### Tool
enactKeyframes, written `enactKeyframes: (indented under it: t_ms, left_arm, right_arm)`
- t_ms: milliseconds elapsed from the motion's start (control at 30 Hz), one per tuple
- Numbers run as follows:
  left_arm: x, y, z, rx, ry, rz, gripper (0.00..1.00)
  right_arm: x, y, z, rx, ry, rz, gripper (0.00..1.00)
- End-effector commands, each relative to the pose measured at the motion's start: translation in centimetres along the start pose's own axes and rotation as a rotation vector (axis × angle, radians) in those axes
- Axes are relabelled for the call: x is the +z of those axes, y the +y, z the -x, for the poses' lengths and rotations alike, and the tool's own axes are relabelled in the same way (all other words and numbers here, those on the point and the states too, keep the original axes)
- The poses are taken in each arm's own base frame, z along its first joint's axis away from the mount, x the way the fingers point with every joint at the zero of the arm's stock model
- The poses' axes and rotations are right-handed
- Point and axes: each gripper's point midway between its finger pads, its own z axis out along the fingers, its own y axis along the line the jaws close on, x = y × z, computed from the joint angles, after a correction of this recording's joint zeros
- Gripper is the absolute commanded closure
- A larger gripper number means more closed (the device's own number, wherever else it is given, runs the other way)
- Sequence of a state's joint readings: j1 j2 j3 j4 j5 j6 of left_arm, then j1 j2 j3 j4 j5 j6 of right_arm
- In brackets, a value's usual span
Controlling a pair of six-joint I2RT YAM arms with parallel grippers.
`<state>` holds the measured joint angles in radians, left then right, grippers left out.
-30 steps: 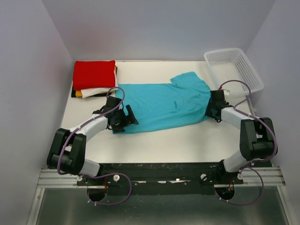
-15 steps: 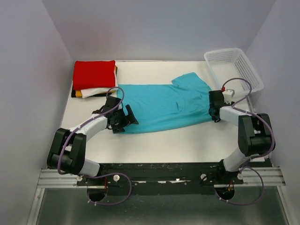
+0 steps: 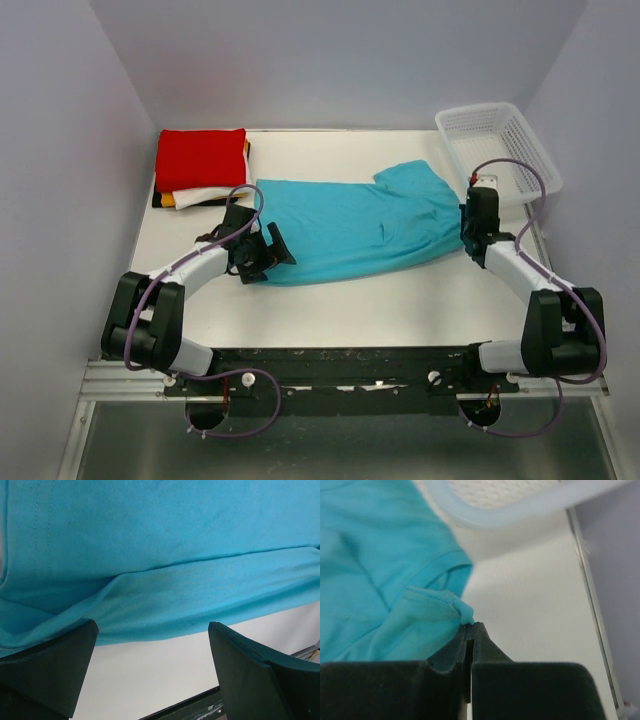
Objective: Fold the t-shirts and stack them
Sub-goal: Fold the flattened tshirt in 1/3 of the way
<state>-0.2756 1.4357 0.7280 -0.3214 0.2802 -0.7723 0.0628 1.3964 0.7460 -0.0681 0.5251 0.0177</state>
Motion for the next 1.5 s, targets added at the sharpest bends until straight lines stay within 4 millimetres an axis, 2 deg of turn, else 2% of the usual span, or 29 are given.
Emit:
enactKeyframes:
  t_ms: [0, 33, 67, 100, 200, 233, 300, 367, 467, 533, 633, 767, 900, 933, 967, 1000, 1033, 1133, 1267, 1367, 1467]
  left_arm:
    - [1.0, 2.5, -1.6, -0.012, 0.064, 0.077, 0.02]
    - [1.0, 2.5, -1.7, -0.013, 0.072, 0.075, 0.02]
    - [1.1, 2.5, -1.7, -0.013, 0.076, 0.074, 0.02]
    - [1.1, 2.6, -1.8, -0.014, 0.078, 0.074, 0.01]
    - [1.0, 2.5, -1.8, -0.014, 0.081, 0.068, 0.01]
    - [1.0, 2.6, -1.9, -0.016, 0.087, 0.069, 0.01]
    - [1.0, 2.6, -1.9, -0.015, 0.081, 0.064, 0.01]
    - [1.0, 2.6, -2.1, -0.017, 0.079, 0.058, 0.01]
    - [0.9, 2.8, -2.4, -0.017, 0.094, 0.06, 0.01]
    - [1.0, 2.6, -2.4, -0.02, 0.096, 0.052, 0.01]
    - [1.2, 2.5, -2.1, -0.018, 0.098, 0.052, 0.01]
    - [1.6, 2.6, -2.3, -0.023, 0.119, 0.055, 0.01]
    - [2.0, 2.6, -2.5, -0.029, 0.144, 0.052, 0.01]
    - [2.1, 2.6, -2.5, -0.033, 0.147, 0.051, 0.01]
    - [2.0, 2.7, -2.5, -0.034, 0.147, 0.048, 0.01]
    - [2.1, 2.7, -2.5, -0.035, 0.148, 0.046, 0.01]
    - [2.1, 2.7, -2.5, -0.037, 0.146, 0.044, 0.01]
    - [2.0, 2.8, -2.5, -0.043, 0.146, 0.046, 0.01]
    - [1.6, 2.8, -2.4, -0.048, 0.124, 0.052, 0.01]
    - [0.8, 2.8, -1.9, -0.047, 0.085, 0.07, 0.01]
    - [0.1, 2.9, -1.7, -0.049, 0.052, 0.076, 0.02]
  right_arm:
    - [-2.0, 5.5, 1.4, -0.296, -0.165, 0.421, 0.99]
    - [-2.4, 5.6, 1.1, -0.383, -0.168, 0.455, 0.99]
    - [-3.0, 5.9, -0.2, -0.507, -0.127, 0.523, 0.99]
    - [-3.5, 6.0, -0.7, -0.602, -0.11, 0.575, 0.99]
    - [-4.7, 7.0, -3.0, -0.76, -0.046, 0.727, 0.99]
    - [-4.4, 6.6, -3.8, -0.778, -0.004, 0.723, 0.99]
    - [-3.4, 4.7, -5.6, -0.803, 0.123, 0.655, 0.99]
    - [-4.0, 2.7, -8.7, -0.876, 0.34, 0.651, 0.99]
    - [-3.2, 1.0, -8.7, -0.877, 0.455, 0.593, 0.99]
    - [-2.0, -1.2, -8.6, -0.873, 0.5, 0.499, 0.99]
    - [-1.3, -4.2, -8.3, -0.894, 0.567, 0.356, 0.99]
    - [-0.3, -7.2, -6.6, -0.931, 0.557, 0.16, 0.94]
    - [1.3, -7.2, -5.2, -0.951, 0.454, 0.12, 0.87]
    - [1.5, -7.1, -4.9, -0.947, 0.435, 0.118, 0.8]
    - [1.6, -7.4, -4.5, -0.94, 0.42, 0.096, 0.63]
    - [1.4, -7.7, -4.4, -0.938, 0.427, 0.086, 0.04]
    - [1.0, -8.0, -4.3, -0.93, 0.437, 0.078, 0.0]
    - [-0.2, -9.3, -2.6, -0.873, 0.414, 0.007, 0.0]
    - [-1.7, -9.7, 1.3, -0.679, 0.297, -0.055, 0.0]
    - [-3.0, -9.5, 6.8, -0.368, 0.084, -0.1, 0.0]
    - [-5.5, -9.1, 13.2, 0.084, -0.212, -0.085, 0.0]
